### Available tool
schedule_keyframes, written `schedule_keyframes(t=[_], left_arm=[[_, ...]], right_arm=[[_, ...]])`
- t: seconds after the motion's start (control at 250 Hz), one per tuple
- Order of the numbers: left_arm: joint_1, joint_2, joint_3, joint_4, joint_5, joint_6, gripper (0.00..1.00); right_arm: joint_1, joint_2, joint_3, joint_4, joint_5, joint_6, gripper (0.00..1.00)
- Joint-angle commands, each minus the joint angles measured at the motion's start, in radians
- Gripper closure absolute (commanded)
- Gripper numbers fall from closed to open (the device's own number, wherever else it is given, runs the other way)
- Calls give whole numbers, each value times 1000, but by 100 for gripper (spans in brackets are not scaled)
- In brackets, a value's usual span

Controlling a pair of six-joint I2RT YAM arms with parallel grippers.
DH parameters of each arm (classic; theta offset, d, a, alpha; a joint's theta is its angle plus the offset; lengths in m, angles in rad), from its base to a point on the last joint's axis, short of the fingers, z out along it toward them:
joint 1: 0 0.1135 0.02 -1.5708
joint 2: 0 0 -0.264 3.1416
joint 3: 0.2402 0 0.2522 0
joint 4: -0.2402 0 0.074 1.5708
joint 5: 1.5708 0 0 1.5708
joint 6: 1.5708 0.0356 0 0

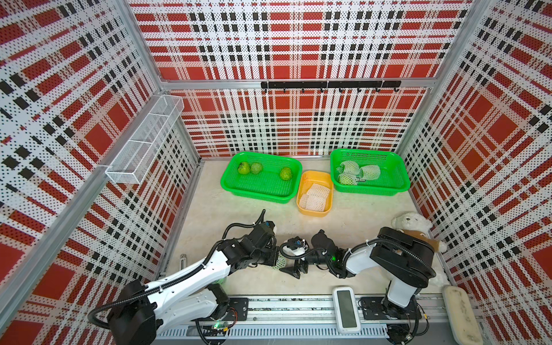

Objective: Sleeve custard apples in foam nets
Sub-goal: Put on the foam net on the custard apple, then pick up the custard apple from the center of the board.

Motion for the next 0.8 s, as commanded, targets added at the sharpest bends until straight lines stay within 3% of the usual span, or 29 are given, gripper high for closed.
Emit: schedule_keyframes(t=[0.0,0.316,0.464,0.696,0.796], left_arm=[[4,23,-20,7,20,19,100],[-2,27,-18,15,36,24,100],[-2,26,-17,16,38,24,100],[-2,13,-8,11,39,26,100],[-2,6,-7,29,54,31,91]], right_arm=[[7,27,35,39,-25,-31,0],[6,98,101,-53,-43,-50,0],[7,132,123,-63,-32,-45,5],[4,135,118,-69,-35,-43,30],[3,124,113,-69,-51,-41,38]])
